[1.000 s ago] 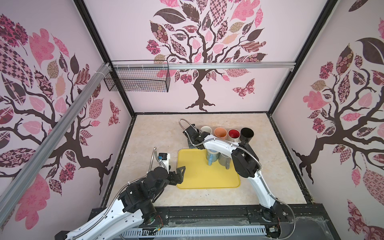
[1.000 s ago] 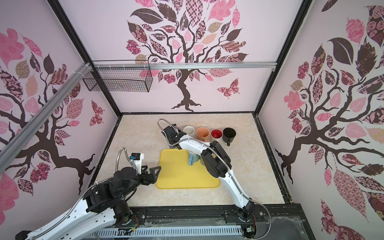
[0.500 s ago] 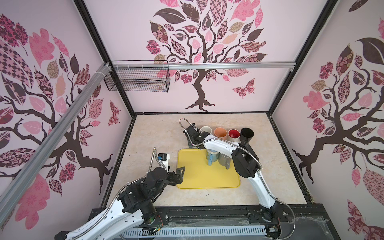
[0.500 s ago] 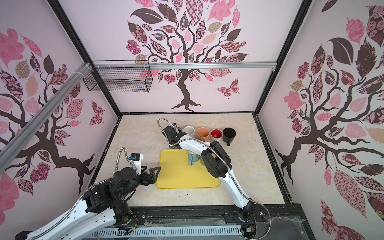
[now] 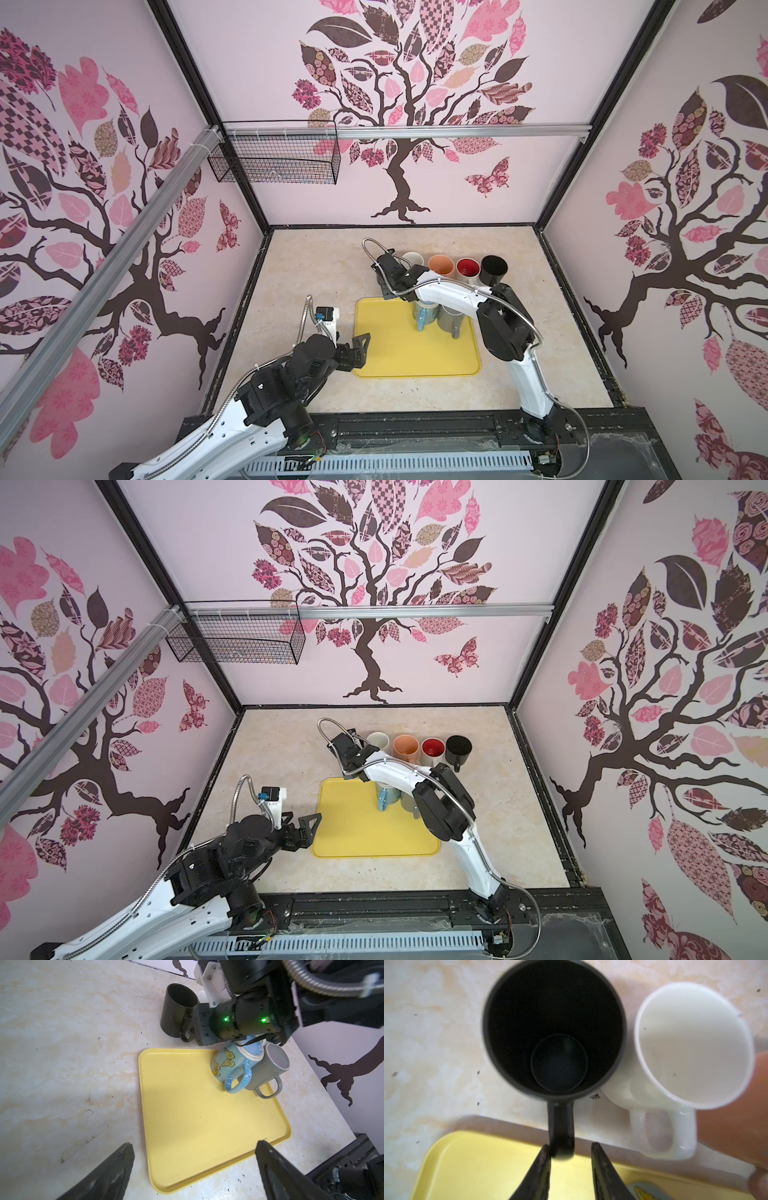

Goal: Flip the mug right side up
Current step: 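Carry the black mug beyond the tray and lower it upright beside the white mug, then open right gripper and withdraw it from the black mug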

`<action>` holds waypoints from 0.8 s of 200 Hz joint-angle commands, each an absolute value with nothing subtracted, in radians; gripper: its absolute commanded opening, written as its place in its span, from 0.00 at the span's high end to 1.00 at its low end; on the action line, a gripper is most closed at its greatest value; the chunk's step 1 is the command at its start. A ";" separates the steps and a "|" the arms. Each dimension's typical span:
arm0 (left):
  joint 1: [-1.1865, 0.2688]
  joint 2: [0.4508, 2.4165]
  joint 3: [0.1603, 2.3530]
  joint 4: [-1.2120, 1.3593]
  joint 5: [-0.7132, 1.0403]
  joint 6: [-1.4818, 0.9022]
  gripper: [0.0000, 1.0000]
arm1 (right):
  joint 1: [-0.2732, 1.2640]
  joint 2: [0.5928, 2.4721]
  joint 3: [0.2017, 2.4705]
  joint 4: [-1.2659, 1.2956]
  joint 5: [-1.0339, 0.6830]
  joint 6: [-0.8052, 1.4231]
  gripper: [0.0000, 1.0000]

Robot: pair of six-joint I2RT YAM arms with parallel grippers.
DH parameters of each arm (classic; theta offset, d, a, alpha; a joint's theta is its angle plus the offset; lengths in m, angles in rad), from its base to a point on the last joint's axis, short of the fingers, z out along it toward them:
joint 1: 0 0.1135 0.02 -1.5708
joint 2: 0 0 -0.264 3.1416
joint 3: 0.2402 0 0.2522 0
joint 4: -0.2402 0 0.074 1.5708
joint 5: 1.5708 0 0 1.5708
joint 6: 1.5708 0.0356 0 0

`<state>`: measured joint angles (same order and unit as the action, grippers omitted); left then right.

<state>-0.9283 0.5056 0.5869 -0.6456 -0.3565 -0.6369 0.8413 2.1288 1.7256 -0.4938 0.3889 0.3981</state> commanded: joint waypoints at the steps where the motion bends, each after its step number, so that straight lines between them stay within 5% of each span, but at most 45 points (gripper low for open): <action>1: -0.930 0.514 0.589 -0.652 -0.372 -0.629 0.06 | 0.907 1.937 1.680 -0.472 0.405 0.310 0.64; 82: -0.930 0.583 0.617 -0.642 -0.375 -0.619 0.07 | 0.932 1.536 1.322 -0.389 0.348 0.295 0.63; 160: -0.930 0.642 0.621 -0.612 -0.378 -0.630 0.07 | 0.950 1.392 1.203 -0.341 0.247 0.316 0.63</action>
<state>-0.9283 0.6197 0.5888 -0.6369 -0.3630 -0.6308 0.9321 1.4693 1.2163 -0.3847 0.2844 0.3149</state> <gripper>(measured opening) 0.932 0.370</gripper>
